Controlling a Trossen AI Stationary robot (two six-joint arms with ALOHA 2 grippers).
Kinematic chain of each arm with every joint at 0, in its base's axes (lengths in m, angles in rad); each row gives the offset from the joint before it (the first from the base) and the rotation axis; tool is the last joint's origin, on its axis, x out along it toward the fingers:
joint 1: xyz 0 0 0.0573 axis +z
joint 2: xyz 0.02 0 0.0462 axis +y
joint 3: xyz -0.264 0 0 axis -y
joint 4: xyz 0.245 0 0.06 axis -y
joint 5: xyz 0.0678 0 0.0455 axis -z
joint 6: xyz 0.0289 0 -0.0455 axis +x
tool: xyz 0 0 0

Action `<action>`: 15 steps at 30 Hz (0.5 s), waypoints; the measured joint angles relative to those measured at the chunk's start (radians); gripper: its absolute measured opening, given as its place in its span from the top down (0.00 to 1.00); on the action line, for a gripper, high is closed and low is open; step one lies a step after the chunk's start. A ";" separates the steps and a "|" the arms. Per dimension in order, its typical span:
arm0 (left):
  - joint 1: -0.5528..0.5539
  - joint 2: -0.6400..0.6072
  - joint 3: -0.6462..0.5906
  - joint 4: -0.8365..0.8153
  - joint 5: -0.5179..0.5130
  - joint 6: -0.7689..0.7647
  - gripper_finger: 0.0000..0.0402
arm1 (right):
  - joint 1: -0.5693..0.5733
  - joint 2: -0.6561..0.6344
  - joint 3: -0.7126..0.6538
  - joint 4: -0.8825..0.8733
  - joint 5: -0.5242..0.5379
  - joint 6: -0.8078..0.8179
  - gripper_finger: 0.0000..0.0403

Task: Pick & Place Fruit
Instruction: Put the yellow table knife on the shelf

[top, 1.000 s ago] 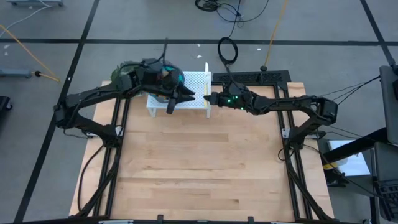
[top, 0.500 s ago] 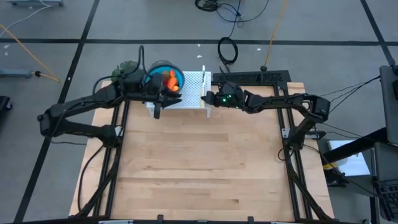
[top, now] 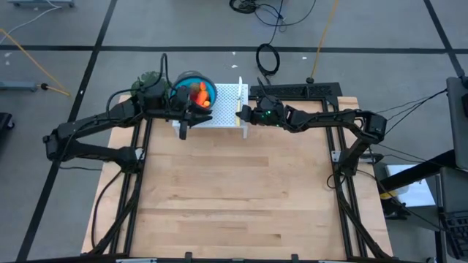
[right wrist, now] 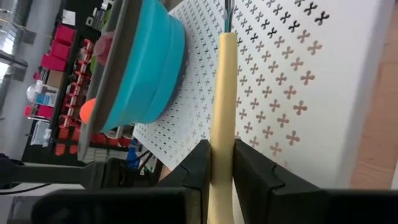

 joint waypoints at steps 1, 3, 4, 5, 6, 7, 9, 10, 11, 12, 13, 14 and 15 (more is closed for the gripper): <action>0.000 0.000 0.000 0.000 0.000 0.003 0.77 | 0.000 0.000 0.000 -0.002 0.000 0.000 0.89; 0.000 0.000 0.000 0.000 0.000 0.004 0.77 | 0.000 0.000 0.000 -0.004 0.000 0.001 0.89; 0.000 0.000 0.000 0.000 0.000 0.006 0.77 | 0.000 0.000 0.000 -0.004 0.000 0.001 0.89; 0.000 0.000 0.000 0.000 0.000 0.010 0.77 | 0.000 0.000 0.000 -0.004 0.000 0.001 0.89; 0.000 0.000 0.000 0.000 0.000 0.013 0.77 | 0.000 0.000 0.000 -0.005 0.001 0.001 0.89; 0.000 0.000 0.000 0.000 0.000 0.016 0.77 | 0.000 0.000 0.000 -0.005 0.001 0.003 0.89; 0.000 0.000 0.000 0.000 0.000 0.020 0.77 | 0.000 0.000 0.000 -0.005 0.000 0.017 0.88; 0.000 0.000 0.000 0.000 0.000 0.021 0.77 | 0.000 0.000 0.000 -0.005 0.000 0.027 0.88; 0.000 0.000 0.000 0.000 0.000 0.021 0.77 | 0.000 0.000 0.000 -0.006 0.000 0.030 0.88; 0.000 0.000 0.000 0.000 0.000 0.021 0.77 | 0.000 0.000 0.000 -0.007 0.000 0.030 0.88; 0.000 0.000 0.000 0.000 0.000 0.021 0.77 | 0.000 0.000 0.000 -0.008 0.000 0.031 0.88; 0.000 0.000 0.000 0.000 0.000 0.021 0.77 | 0.001 0.000 0.000 -0.008 0.000 0.035 0.88; 0.000 0.000 0.000 0.001 0.000 0.021 0.77 | 0.004 0.000 0.000 -0.008 0.000 0.047 0.88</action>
